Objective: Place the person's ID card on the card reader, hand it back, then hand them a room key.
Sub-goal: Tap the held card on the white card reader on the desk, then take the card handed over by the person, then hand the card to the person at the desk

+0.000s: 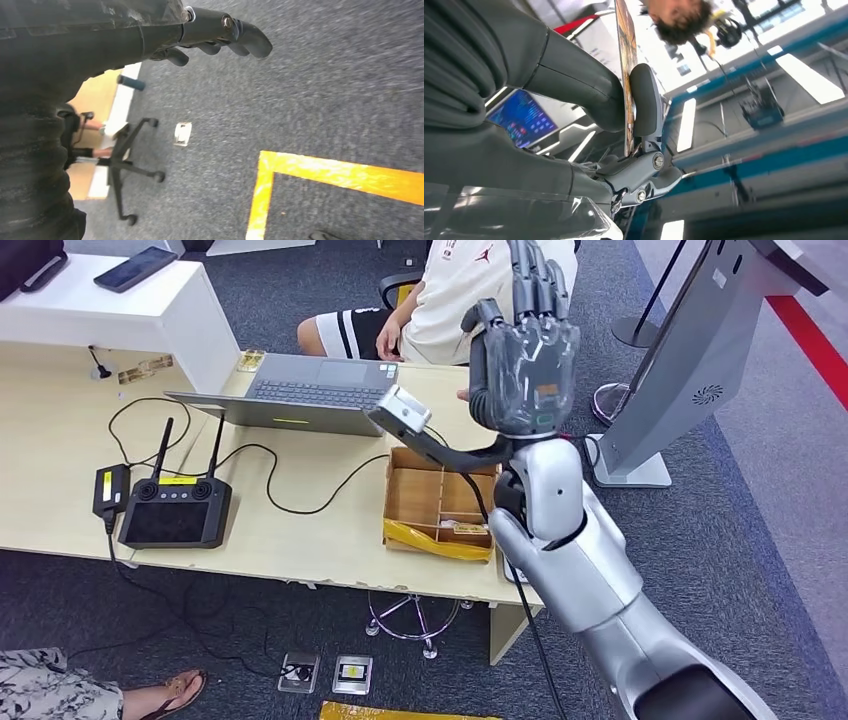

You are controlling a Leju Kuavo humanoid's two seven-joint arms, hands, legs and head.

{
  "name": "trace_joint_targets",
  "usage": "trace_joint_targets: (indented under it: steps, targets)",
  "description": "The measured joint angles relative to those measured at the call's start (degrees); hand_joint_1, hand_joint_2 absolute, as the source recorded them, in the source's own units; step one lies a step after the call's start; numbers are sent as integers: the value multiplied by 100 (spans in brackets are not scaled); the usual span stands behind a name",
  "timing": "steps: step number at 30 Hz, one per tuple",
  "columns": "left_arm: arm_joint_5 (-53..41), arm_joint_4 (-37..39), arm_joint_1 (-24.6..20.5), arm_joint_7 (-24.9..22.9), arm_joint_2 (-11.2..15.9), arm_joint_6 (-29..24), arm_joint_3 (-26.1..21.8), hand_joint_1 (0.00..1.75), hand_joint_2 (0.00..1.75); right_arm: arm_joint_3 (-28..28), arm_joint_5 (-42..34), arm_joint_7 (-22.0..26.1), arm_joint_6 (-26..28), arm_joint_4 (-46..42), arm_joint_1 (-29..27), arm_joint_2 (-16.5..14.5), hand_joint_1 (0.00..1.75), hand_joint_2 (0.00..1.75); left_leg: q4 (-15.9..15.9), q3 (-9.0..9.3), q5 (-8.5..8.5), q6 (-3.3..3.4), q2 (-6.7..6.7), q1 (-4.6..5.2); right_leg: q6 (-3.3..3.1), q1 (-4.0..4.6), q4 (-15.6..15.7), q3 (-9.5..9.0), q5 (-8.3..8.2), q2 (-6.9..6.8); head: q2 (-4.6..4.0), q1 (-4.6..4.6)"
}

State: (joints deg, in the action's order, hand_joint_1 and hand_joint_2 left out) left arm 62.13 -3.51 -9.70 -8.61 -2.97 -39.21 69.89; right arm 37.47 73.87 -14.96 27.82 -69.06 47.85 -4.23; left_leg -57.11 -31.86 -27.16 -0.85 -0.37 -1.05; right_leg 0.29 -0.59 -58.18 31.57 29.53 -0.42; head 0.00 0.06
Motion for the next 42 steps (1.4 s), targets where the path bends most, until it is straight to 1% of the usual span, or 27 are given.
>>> trace_joint_targets:
  steps: [3, 6, 9, 13, 17, 18, 21, 22, 24, 26, 31, 34, 37, 39, 40, 42]
  targets:
    - [37, 56, -25, 38, -15, 0, -35, 0, 175, 191, 194, -233, -168, 1147, 339, -197, 175, 175, -1, -11, 8, 2, -31, -2, 0, 3, 0, 1, 1, -32, 0, 2]
    - [99, 114, -26, 39, -15, -1, -98, 0, 175, 299, 228, -454, -268, 1984, 533, -375, 175, 175, -2, -24, 10, 2, -38, -2, 0, 3, 0, 14, 1, -37, 0, 1]
    - [136, 165, -26, 37, 9, -2, -160, 0, 175, 357, 229, -588, -343, 2665, 667, -484, 175, 175, -2, -27, 9, 2, -37, -2, -1, 3, 0, 18, 1, -36, 0, 1]
    - [146, 209, -26, 21, 55, -2, -196, 0, 175, 401, 206, -697, -370, 3239, 730, -548, 175, 175, -2, -28, 9, 2, -37, -2, -1, 2, 1, 21, 1, -33, 0, 1]
    - [145, 231, -25, 12, 86, -2, -257, 0, 175, 428, 177, -745, -352, 3573, 761, -562, 175, 175, -2, -27, 10, 2, -36, -1, 0, 2, 1, 21, 1, -32, 0, 1]
    - [141, 232, -25, 11, 91, -2, -268, 0, 175, 429, 175, -759, -337, 3632, 762, -562, 171, 175, -2, -27, 10, 2, -36, -1, 0, 2, 1, 20, 1, -32, 0, 2]
    - [131, 233, -25, 10, 96, -2, -278, 0, 175, 430, 175, -801, -243, 3786, 771, -560, 41, 175, -3, -25, 10, 2, -34, -1, 0, 2, 1, 20, 0, -29, 0, 2]
    - [130, 233, -25, 10, 96, -2, -282, 0, 175, 431, 173, -812, -199, 3826, 773, -559, 0, 175, -3, -25, 10, 2, -34, -1, 0, 2, 1, 21, 0, -28, 0, 1]
    - [132, 233, -25, 13, 96, -2, -298, 0, 175, 433, 144, -802, -91, 3881, 773, -554, 0, 175, -3, -24, 10, 2, -32, -2, 0, 2, 1, 21, 0, -25, 0, 2]
    - [140, 233, -24, 19, 96, -2, -314, 0, 175, 433, 55, -691, 117, 3917, 767, -544, 0, 175, -3, -24, 10, 2, -28, -2, 0, 2, 1, 22, 0, -21, 0, 2]
    - [150, 233, -24, 10, 96, -2, -353, 0, 175, 433, -141, -232, 833, 3935, 754, -538, 0, 175, -3, -24, 10, 2, -20, -2, 0, 2, 1, 23, 0, -16, 0, 1]
    - [151, 233, -23, -56, 84, -2, -395, 0, 175, 433, -241, 107, 1066, 3843, 746, -541, 0, 175, -3, -24, 10, 2, -20, -2, 0, 2, 1, 23, 0, -16, 0, 1]
    - [153, 233, -23, -154, 64, -2, -420, 0, 175, 430, -734, 696, 1084, 3537, 661, -550, 0, 175, -3, -23, 10, 2, -19, -2, -1, 2, 1, 22, 0, -16, 0, 2]
    - [157, 233, -22, -251, 54, -2, -435, 0, 175, 429, -1075, 1101, 1049, 3137, 481, -556, 0, 175, -3, -22, 10, 2, -19, -2, -1, 3, 1, 22, 0, -16, 0, 2]
    - [164, 233, -22, -299, 51, -2, -446, 0, 175, 432, -1183, 1211, 998, 2888, 363, -557, 0, 175, -3, -22, 10, 2, -19, -2, -1, 3, 1, 22, 0, -16, 0, 1]
    - [196, 233, -21, -383, 49, -2, -468, 0, 175, 446, -1378, 1270, 772, 2305, 97, -544, 0, 175, -3, -22, 10, 2, -19, -3, -1, 3, 1, 23, 1, -17, 0, 1]
